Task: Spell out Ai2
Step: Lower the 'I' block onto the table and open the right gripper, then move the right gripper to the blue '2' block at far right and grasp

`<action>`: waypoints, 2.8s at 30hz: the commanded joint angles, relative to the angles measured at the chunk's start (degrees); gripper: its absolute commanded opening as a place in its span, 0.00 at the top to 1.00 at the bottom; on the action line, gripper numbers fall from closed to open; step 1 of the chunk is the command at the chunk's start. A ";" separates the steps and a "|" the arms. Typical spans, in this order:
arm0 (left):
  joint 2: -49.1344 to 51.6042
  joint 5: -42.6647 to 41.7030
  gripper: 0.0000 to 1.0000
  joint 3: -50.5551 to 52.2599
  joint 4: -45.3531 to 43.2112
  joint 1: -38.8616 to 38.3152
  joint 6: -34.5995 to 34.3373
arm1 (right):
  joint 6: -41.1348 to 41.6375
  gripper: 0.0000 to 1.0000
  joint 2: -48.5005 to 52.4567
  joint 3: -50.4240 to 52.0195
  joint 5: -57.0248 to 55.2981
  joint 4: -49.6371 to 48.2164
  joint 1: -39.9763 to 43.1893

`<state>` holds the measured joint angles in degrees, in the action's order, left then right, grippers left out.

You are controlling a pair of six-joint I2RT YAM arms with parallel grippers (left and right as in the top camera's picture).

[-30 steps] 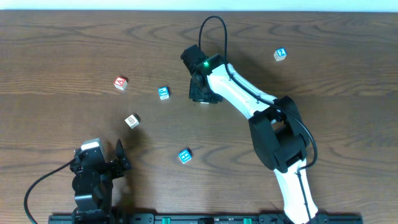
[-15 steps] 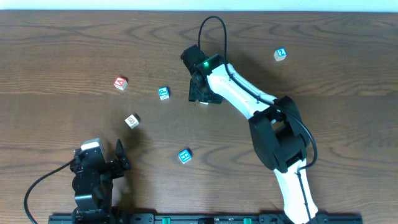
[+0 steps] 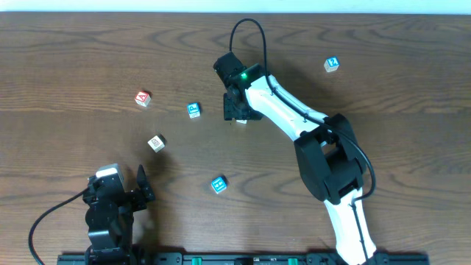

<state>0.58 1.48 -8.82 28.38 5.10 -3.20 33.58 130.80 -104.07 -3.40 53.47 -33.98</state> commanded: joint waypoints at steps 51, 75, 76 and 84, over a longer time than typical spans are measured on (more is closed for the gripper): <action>-0.33 -0.02 0.05 0.94 0.00 0.13 -0.63 | -5.62 0.30 0.57 -14.97 -1.97 1.11 7.37; -0.33 -0.02 0.05 0.94 0.00 0.13 -0.63 | -20.76 0.26 0.92 -37.11 -10.10 3.76 28.81; -0.33 -0.02 0.05 0.94 0.00 0.13 -0.63 | -21.14 0.26 1.38 -37.11 -10.03 2.38 29.40; -0.33 -0.02 0.05 0.94 0.02 0.13 -0.61 | -24.52 0.27 10.58 -37.13 -3.80 -6.29 34.49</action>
<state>0.58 1.48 -8.82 28.40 5.10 -3.18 11.05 137.08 -140.77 -9.80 47.53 -0.69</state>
